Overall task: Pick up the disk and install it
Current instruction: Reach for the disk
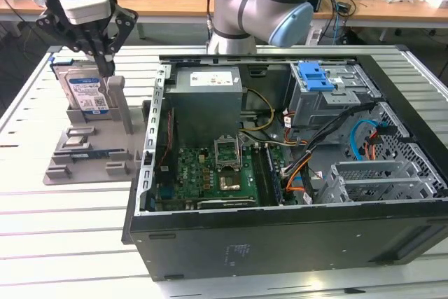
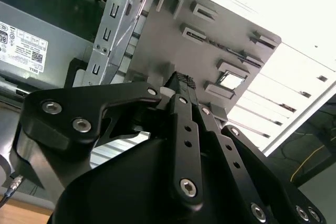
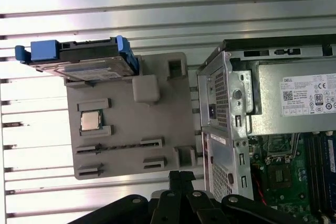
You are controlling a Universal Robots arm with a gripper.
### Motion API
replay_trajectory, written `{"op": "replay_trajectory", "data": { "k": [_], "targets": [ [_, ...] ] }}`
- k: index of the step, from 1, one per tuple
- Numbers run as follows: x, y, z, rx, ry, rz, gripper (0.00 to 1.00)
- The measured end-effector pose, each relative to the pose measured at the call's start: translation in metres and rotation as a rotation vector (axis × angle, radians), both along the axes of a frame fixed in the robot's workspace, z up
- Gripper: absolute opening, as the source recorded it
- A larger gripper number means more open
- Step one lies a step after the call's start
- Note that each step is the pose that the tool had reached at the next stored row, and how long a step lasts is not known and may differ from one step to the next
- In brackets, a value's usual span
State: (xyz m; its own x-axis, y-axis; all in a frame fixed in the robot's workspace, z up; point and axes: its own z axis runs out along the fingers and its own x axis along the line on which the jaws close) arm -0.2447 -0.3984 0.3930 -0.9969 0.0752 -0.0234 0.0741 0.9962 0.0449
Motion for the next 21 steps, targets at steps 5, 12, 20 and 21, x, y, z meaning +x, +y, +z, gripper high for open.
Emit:
{"op": "replay_trajectory", "data": {
  "k": [5,12,20,21],
  "targets": [
    [-0.011,0.0002,-0.0001,0.0000,0.0000,0.000,0.11],
    [-0.027,0.0007,-0.0002,0.0000,0.0000,0.000,0.11],
    [-0.048,0.0015,-0.0004,0.0000,0.0000,0.000,0.11],
    [-0.050,0.0017,-0.0004,0.0000,0.0000,0.000,0.11]
  ]
}}
